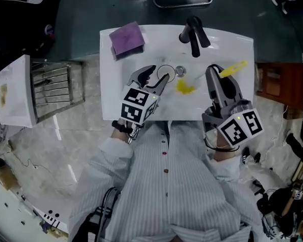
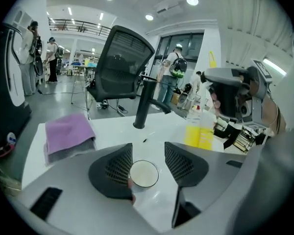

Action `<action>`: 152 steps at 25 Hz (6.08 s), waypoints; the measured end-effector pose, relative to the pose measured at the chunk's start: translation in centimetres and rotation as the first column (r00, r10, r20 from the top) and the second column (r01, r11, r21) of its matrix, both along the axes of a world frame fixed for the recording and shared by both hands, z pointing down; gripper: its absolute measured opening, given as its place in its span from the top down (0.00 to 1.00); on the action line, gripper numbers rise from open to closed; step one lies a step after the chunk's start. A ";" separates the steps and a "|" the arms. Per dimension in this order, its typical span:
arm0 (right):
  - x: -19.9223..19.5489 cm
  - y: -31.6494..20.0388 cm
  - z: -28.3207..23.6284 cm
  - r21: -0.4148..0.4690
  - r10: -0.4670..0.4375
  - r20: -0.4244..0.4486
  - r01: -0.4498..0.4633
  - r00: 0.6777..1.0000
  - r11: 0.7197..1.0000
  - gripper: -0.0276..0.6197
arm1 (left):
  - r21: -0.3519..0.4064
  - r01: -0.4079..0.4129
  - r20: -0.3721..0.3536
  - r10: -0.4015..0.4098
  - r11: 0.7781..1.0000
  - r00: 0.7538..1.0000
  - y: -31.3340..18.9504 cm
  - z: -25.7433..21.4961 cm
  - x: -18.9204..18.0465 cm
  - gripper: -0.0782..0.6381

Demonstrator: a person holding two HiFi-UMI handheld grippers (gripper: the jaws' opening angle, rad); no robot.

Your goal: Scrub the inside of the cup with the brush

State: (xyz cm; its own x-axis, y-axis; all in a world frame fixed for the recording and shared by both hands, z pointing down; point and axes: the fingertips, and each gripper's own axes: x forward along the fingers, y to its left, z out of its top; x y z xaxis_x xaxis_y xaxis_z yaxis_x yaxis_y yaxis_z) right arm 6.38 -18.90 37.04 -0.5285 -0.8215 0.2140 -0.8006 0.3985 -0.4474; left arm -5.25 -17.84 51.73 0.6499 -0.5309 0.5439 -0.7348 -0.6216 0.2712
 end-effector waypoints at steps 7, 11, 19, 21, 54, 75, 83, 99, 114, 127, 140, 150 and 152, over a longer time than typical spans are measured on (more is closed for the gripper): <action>0.4 -0.1 1.7 -0.032 0.040 0.006 -0.040 0.999 0.999 0.86 | -0.068 -0.124 0.062 0.128 0.990 0.990 0.9 5.6 1.6 0.45; 0.9 0.0 2.5 -0.048 0.065 0.002 -0.065 0.998 0.997 0.86 | -0.126 -0.184 0.101 0.197 0.975 0.975 1.6 8.3 2.4 0.38; 1.9 0.4 4.2 -0.084 0.099 0.007 -0.098 0.995 0.992 0.86 | -0.178 -0.224 0.216 0.260 0.958 0.941 2.4 13.3 2.8 0.33; 2.1 0.5 4.6 -0.090 0.104 0.010 -0.103 0.995 0.991 0.86 | -0.182 -0.229 0.232 0.269 0.956 0.935 2.5 14.1 3.0 0.33; 3.2 0.7 3.8 -0.093 0.110 0.030 -0.106 0.994 0.990 0.86 | -0.167 -0.263 0.276 0.301 0.950 0.913 1.7 14.3 3.5 0.33; 2.5 1.2 -6.2 0.103 0.054 0.084 -0.063 0.995 0.993 0.86 | 0.030 -0.219 0.193 0.209 0.975 0.959 2.3 -2.3 2.1 0.33; 3.0 2.4 -8.8 0.162 0.072 0.107 -0.089 0.992 0.983 0.86 | 0.056 -0.233 0.191 0.218 0.971 0.957 4.1 -5.0 2.3 0.33; -3.4 4.3 -16.6 0.350 -0.158 0.134 0.102 0.978 0.931 0.86 | 0.070 -0.280 0.222 0.259 0.957 0.940 5.6 -5.7 3.5 0.33; -8.7 5.2 -8.3 0.227 -0.304 -0.164 0.336 0.939 0.914 0.86 | 0.074 -0.267 0.208 0.247 0.961 0.946 5.7 -6.2 3.0 0.33; -12.1 7.0 -8.6 0.249 -0.370 -0.232 0.423 0.899 0.871 0.86 | 0.076 -0.244 0.187 0.227 0.967 0.956 5.4 -6.2 2.6 0.33; -11.6 2.6 -9.5 0.238 -0.348 -0.171 0.382 0.922 0.893 0.86 | 0.125 -0.331 0.129 0.315 0.935 0.940 8.1 -8.5 5.5 0.33; -7.0 2.4 -10.1 0.220 -0.281 0.003 0.273 0.960 0.936 0.86 | 0.159 -0.264 0.096 0.251 0.951 0.963 7.4 -9.8 4.0 0.33; -6.6 2.9 -10.0 0.218 -0.276 0.019 0.266 0.961 0.939 0.86 | 0.161 -0.248 0.097 0.235 0.955 0.967 7.0 -9.7 3.5 0.33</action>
